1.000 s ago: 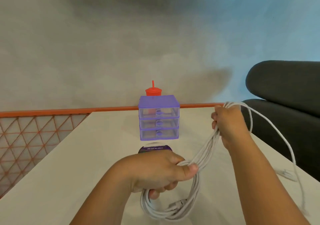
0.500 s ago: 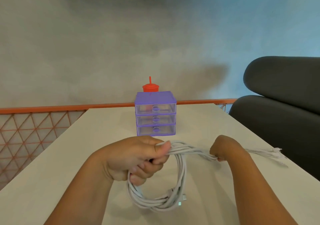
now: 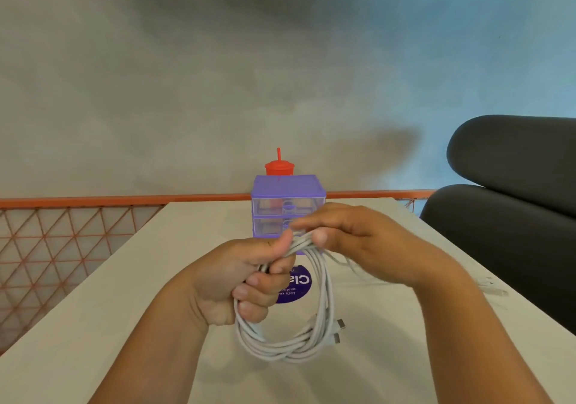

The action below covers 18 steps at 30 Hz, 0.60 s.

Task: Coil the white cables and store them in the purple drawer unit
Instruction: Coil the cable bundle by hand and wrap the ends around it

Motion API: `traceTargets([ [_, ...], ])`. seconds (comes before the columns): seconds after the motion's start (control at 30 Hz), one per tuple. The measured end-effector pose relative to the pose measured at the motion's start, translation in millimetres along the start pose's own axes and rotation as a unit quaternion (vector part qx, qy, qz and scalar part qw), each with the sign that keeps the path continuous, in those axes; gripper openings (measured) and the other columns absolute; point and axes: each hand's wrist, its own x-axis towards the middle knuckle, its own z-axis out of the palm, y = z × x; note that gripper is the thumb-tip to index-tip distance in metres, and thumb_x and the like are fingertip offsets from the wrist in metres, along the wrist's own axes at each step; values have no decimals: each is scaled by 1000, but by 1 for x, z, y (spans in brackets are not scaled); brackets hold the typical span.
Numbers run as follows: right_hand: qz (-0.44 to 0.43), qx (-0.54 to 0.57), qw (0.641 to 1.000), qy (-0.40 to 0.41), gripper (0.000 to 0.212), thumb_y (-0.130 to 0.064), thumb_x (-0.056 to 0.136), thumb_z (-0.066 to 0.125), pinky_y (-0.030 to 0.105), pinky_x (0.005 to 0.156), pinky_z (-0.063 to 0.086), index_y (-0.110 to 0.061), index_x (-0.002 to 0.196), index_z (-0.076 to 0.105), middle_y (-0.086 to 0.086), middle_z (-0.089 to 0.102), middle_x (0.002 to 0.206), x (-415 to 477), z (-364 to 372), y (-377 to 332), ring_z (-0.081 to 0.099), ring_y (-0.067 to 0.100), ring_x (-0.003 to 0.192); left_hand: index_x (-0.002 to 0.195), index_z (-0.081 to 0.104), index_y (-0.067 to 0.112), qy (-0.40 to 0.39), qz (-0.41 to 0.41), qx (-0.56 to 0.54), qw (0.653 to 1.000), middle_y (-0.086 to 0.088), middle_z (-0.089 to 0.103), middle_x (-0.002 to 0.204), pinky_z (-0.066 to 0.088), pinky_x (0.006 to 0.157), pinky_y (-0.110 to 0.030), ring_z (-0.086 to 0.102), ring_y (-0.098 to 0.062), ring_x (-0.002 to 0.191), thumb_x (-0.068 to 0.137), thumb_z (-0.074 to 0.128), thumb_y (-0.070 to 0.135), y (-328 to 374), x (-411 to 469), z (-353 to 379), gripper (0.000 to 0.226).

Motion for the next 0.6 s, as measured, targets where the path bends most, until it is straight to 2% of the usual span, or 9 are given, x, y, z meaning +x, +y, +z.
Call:
traceTargets([
  [0.1,-15,17,1000,8,43,-39,91,43,20,72,48,-3,97,65,9,63,87,9,12,9,58,15,77,52,46,16,5,10,0,1000,7,27,39,24,30,-9,23,1,26,70,56,45,2,-4,0,35],
  [0.13,-9,56,998,13,44,-36,93,41,18,65,46,3,92,62,7,61,78,10,15,10,55,11,67,52,46,16,7,15,3,1000,7,27,39,24,29,-10,22,1,26,70,57,45,3,-5,0,36],
  [0.2,1,175,984,20,43,-38,94,42,11,55,40,0,83,58,-5,59,64,10,21,11,50,1,55,52,46,16,6,20,4,1000,7,26,39,23,29,-10,21,1,26,69,61,47,4,-8,0,39],
  [0.23,8,229,973,21,47,-48,87,47,10,53,37,-2,82,58,-3,57,64,11,26,13,47,2,54,53,46,16,3,21,1,1000,8,26,39,23,29,-11,21,1,26,69,64,50,4,-9,1,42],
  [0.3,25,299,954,25,73,-68,65,63,16,50,34,0,90,61,13,50,72,15,36,19,42,15,58,53,46,15,6,28,-1,1000,8,26,39,23,30,-11,21,1,26,67,61,64,7,-11,5,53],
  [0.33,33,330,943,30,78,-71,56,67,20,48,32,-2,90,63,14,46,70,17,40,22,39,18,56,53,45,15,23,34,2,999,7,25,39,22,30,-11,21,0,26,65,56,74,8,-12,6,62],
  [0.47,55,434,899,21,48,-65,51,75,17,41,22,-19,62,66,-6,30,46,22,43,27,25,5,38,55,46,12,137,70,54,987,3,22,40,19,34,-11,16,-5,28,58,37,78,12,-13,17,67],
  [0.53,53,446,894,-2,46,-63,57,74,19,43,18,-18,60,64,-7,30,45,21,42,27,24,5,38,61,47,10,215,104,115,964,2,26,41,19,35,-13,17,-8,30,62,28,78,11,-8,21,71],
  [0.6,48,439,897,-5,46,-61,64,70,22,44,22,-15,61,63,-5,35,43,19,41,26,26,7,39,61,44,9,284,131,202,928,3,31,40,20,36,-13,23,-8,30,63,18,75,9,-3,25,71],
])
